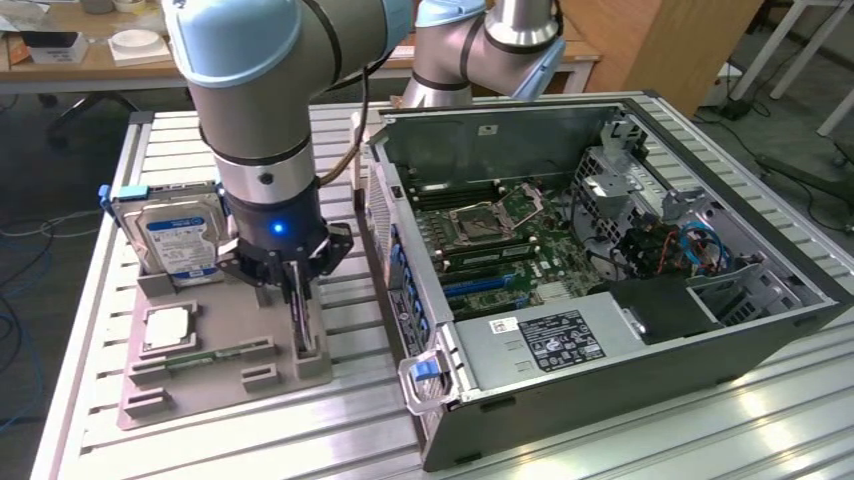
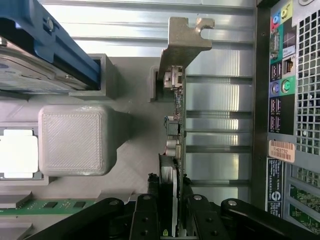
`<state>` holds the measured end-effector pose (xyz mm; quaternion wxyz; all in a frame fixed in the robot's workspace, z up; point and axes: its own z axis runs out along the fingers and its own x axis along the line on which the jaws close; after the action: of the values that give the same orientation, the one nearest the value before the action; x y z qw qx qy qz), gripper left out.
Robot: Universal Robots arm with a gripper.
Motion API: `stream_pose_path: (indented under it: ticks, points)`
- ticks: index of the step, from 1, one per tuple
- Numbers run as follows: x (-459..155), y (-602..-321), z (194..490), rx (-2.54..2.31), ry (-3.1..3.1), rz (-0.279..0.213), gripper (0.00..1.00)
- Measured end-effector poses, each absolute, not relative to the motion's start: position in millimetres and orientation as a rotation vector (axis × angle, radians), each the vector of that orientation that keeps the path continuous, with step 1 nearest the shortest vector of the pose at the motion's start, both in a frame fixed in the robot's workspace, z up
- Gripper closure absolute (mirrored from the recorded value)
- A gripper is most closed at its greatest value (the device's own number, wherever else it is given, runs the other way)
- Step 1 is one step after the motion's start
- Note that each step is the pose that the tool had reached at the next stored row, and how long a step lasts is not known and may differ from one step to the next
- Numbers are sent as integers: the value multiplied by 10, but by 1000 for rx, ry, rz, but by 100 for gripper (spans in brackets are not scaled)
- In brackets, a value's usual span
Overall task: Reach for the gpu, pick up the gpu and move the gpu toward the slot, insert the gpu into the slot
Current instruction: 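Pick up the gpu and move the gpu toward the slot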
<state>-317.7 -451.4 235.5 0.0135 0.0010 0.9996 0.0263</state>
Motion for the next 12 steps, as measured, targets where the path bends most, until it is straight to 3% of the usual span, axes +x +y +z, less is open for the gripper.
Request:
stream_pose_path:
  ticks: [12]
  points:
    - [-3177,-4514,2467,3,3113,83,73]
